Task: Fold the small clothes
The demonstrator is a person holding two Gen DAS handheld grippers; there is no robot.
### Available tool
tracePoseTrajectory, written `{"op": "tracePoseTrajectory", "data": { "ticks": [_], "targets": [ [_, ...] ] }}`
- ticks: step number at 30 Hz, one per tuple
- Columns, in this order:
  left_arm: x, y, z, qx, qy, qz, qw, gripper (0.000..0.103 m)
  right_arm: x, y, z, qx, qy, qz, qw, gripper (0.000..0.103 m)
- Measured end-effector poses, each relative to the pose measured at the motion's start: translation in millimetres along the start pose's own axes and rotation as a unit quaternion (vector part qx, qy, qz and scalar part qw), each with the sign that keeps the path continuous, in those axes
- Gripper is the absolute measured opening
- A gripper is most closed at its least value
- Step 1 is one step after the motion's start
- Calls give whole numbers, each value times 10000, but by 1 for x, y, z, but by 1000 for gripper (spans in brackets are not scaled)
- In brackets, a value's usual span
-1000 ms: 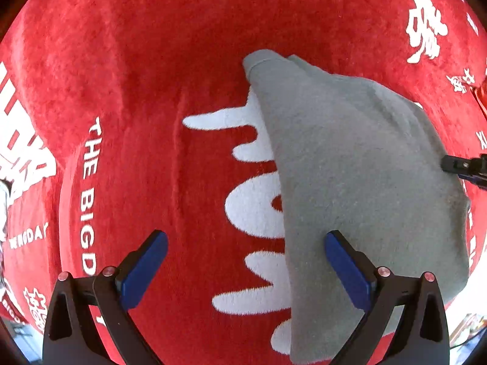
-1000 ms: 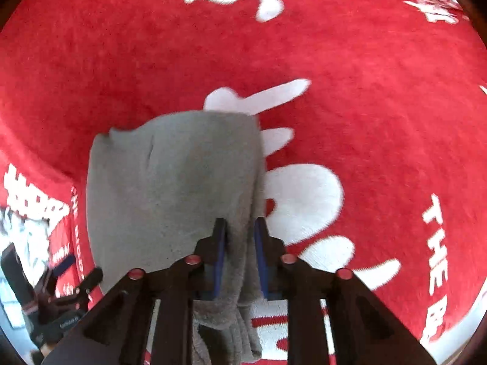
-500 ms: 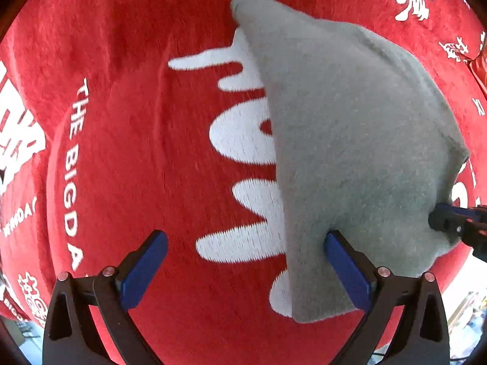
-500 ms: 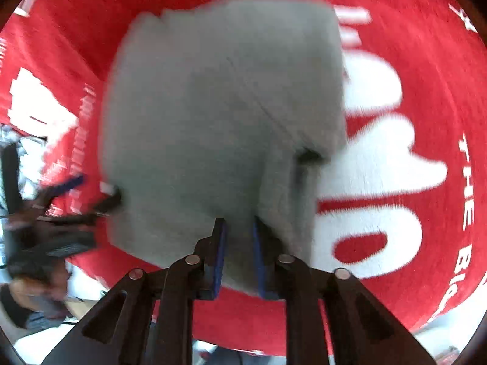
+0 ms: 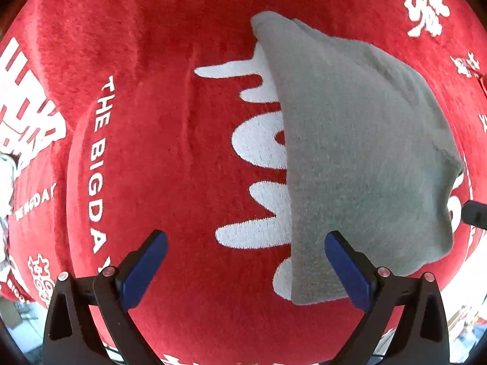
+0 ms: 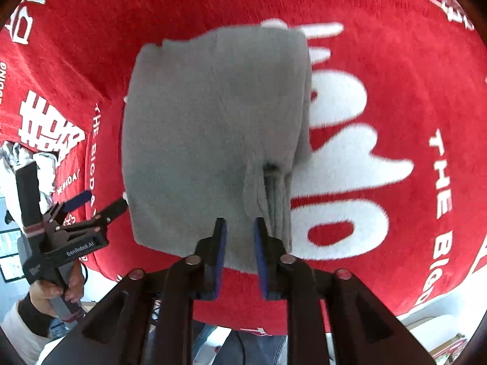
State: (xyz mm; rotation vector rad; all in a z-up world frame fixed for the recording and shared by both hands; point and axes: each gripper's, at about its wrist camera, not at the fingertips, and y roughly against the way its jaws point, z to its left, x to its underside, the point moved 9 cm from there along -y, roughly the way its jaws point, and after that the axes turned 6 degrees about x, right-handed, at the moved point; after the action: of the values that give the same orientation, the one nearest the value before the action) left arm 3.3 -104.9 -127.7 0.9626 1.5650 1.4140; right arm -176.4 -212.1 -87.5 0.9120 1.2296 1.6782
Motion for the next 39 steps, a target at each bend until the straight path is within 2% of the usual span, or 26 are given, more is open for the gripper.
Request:
{"op": "tracePoseTrajectory", "data": {
  "ticks": [1, 2, 8, 11, 13, 14, 18, 24, 27, 32, 39],
  "targets": [
    [-1, 2, 1, 5, 64, -4, 10000, 103, -2, 8, -1, 33, 36, -41, 10000, 46],
    [-2, 3, 1, 27, 157, -29, 9999, 103, -6, 10, 0, 66, 72, -67, 9999, 49],
    [-2, 10, -6, 355, 605, -179, 9974, 103, -30, 8, 8, 207, 230, 64, 9995, 52],
    [-2, 9, -7, 511, 763, -138, 9957, 103, -38, 1, 9, 265, 265, 233, 9990, 63],
    [-5, 10, -8, 464, 803, -147, 9956, 103, -43, -2, 12, 278, 302, 282, 9988, 80],
    [-7, 10, -8, 422, 788, -156, 9959, 103, -45, -3, 14, 260, 323, 267, 9988, 84],
    [-16, 12, -5, 334, 842, -275, 9955, 103, -58, -6, 21, 291, 431, 174, 9985, 85],
    [-27, -1, 10, 39, 1036, -62, 9946, 103, -65, -8, 20, 97, 341, 205, 9992, 85],
    [-29, -6, 14, 162, 1153, 39, 9932, 103, -63, -9, 9, 91, 213, 295, 9993, 85],
    [-38, -4, 10, 149, 1231, -135, 9922, 103, -56, -13, -15, 84, -106, 411, 9991, 85],
    [-34, -8, 11, 188, 1224, -60, 9923, 103, -57, -14, -25, -127, -332, 349, 9988, 85]
  ]
}}
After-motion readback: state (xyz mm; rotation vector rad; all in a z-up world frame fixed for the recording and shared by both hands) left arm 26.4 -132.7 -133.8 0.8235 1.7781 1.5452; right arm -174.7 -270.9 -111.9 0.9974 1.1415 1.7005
